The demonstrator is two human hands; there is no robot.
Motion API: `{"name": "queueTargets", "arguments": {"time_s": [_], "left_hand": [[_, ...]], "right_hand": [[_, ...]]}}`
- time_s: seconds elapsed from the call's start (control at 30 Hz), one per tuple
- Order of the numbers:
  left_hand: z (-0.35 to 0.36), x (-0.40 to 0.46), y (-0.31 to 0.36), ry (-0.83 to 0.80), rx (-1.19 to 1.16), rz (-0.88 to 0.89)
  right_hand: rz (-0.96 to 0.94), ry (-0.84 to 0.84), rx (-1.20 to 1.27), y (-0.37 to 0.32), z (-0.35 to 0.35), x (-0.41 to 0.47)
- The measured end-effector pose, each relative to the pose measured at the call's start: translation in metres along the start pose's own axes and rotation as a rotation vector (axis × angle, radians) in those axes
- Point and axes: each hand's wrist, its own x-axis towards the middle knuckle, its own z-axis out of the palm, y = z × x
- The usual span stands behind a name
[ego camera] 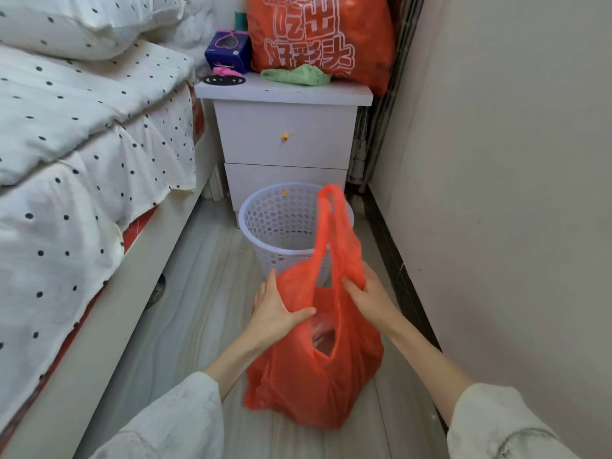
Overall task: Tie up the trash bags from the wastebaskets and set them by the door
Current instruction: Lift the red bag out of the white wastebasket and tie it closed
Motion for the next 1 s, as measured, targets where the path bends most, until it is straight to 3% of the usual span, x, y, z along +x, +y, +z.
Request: {"name": "queueTargets", "arguments": {"time_s": [0.13,0.23,0.37,0.47,0.63,0.8,1.0], "left_hand": [[0.004,-0.001,-0.008,-0.005,-0.218,-0.038],[-0.004,-0.011,-0.007,0.147,-0.472,0.006],[-0.014,-0.012,-0.007,0.225,-0.856,-0.038],[-0.012,-0.016,-0.004,0.132,-1.076,-0.056],[-0.011,-0.019,-0.006,0.156,-1.273,-0.095],[-0.012,-0.016,-0.02,0.171,-1.36,-0.258],[-0.011,-0.018,-0.029,0.142,-1.155,-0.301]], "right_hand": [[0.166,-0.023,0.481,-0.001,-0.002,-0.016],[0.292,0.06,0.802,0.007,-0.008,-0.025],[0.384,0.149,0.949,0.021,-0.009,-0.042],[0.434,0.113,1.167,0.025,-0.006,-0.057],[0.48,0.117,1.491,0.029,-0.011,-0.056],[0.538,0.074,1.516,0.027,-0.003,-0.057],[0.547,0.03,1.337,0.025,0.009,-0.055]]}}
